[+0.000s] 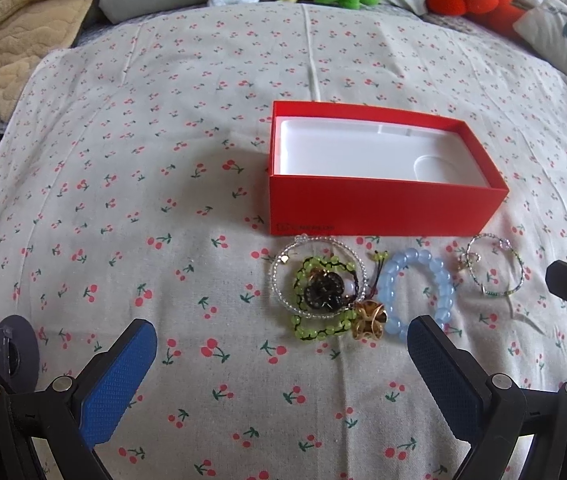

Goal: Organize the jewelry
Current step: 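Move both grippers toward the jewelry pile beside the red box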

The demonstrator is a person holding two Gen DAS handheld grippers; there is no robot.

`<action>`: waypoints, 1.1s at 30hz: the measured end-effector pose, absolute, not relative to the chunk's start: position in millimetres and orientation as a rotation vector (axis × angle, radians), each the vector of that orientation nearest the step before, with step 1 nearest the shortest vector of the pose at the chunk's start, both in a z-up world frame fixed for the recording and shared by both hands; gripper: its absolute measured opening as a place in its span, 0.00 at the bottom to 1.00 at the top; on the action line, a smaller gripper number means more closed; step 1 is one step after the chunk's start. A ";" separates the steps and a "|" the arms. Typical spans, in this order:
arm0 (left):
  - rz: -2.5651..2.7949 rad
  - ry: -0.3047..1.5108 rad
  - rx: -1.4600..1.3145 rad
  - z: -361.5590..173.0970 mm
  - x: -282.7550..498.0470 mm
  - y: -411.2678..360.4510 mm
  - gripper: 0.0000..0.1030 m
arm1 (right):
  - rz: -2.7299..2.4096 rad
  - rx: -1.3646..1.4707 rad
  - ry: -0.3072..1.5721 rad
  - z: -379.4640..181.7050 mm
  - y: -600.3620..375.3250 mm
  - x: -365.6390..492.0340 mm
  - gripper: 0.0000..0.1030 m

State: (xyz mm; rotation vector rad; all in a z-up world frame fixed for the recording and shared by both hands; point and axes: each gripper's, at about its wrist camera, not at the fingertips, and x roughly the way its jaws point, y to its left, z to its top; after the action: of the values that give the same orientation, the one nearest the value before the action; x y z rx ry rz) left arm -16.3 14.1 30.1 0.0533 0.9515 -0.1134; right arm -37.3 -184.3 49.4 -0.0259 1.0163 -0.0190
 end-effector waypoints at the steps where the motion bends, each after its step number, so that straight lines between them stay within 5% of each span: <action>1: -0.119 0.959 0.052 30.3 -14.4 14.9 1.00 | -0.016 -0.020 1.027 48.2 -185.3 -35.2 1.00; 20: -0.210 1.133 -0.077 22.5 51.2 41.0 1.00 | 0.038 0.092 1.253 23.2 -215.6 23.8 1.00; 33: -0.301 1.239 -0.215 -7.4 78.9 30.8 0.86 | 0.048 0.189 1.329 4.5 -217.4 50.1 1.00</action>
State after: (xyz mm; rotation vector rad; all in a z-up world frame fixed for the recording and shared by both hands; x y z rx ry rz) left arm 78.9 30.8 -7.4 -0.2152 1.2395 -0.3013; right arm 50.1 -217.4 4.5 0.1890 1.3293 0.0476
